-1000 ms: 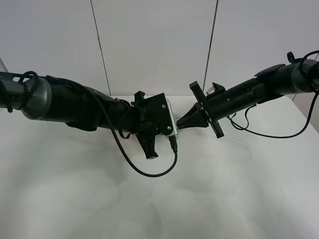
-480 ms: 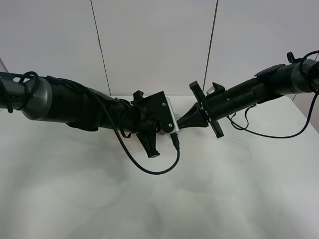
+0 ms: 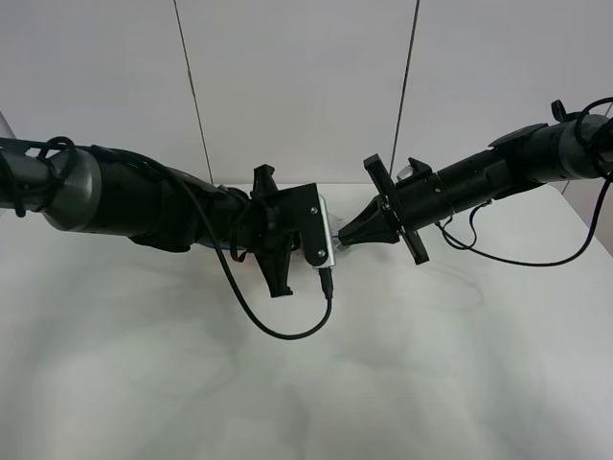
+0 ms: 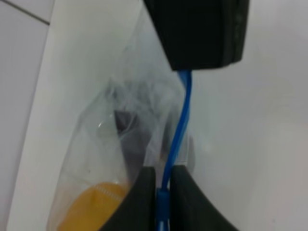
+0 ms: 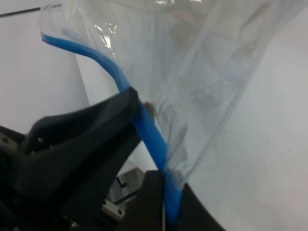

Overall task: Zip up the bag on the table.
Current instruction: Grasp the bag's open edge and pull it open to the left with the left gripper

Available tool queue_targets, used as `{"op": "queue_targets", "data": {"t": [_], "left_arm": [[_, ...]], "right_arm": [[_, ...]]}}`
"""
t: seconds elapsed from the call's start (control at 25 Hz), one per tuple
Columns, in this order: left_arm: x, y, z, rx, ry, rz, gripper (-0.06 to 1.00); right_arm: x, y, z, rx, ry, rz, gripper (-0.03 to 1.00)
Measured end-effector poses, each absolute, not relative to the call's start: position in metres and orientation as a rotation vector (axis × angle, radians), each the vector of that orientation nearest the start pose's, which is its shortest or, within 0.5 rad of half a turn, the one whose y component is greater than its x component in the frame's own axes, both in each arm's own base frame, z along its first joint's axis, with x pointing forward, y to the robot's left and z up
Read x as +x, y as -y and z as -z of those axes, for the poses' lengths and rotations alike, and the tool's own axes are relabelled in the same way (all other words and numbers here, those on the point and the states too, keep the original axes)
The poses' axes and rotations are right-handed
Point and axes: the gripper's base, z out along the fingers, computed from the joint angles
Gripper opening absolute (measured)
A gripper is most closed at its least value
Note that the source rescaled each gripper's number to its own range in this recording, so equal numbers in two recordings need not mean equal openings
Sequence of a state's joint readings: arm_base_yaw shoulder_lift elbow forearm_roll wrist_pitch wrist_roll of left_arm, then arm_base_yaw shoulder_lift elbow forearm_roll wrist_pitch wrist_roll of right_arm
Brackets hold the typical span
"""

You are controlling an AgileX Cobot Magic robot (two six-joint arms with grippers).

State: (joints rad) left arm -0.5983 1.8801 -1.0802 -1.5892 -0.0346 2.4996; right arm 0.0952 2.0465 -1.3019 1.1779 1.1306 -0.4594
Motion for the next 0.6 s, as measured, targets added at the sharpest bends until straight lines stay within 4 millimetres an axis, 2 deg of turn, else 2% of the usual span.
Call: {"op": "queue_targets", "data": {"t": [0.32, 0.6], "left_arm": [[0.337, 0.208, -0.173, 1.565, -1.682, -0.278, 0.00], [0.353, 0.180, -0.174, 1.571, -1.691, -0.359, 0.00]], "right_arm": [[0.379, -0.113, -0.173, 0.177, -2.741, -1.520, 0.00], [0.380, -0.113, -0.174, 0.188, -2.728, -1.529, 0.00]]}}
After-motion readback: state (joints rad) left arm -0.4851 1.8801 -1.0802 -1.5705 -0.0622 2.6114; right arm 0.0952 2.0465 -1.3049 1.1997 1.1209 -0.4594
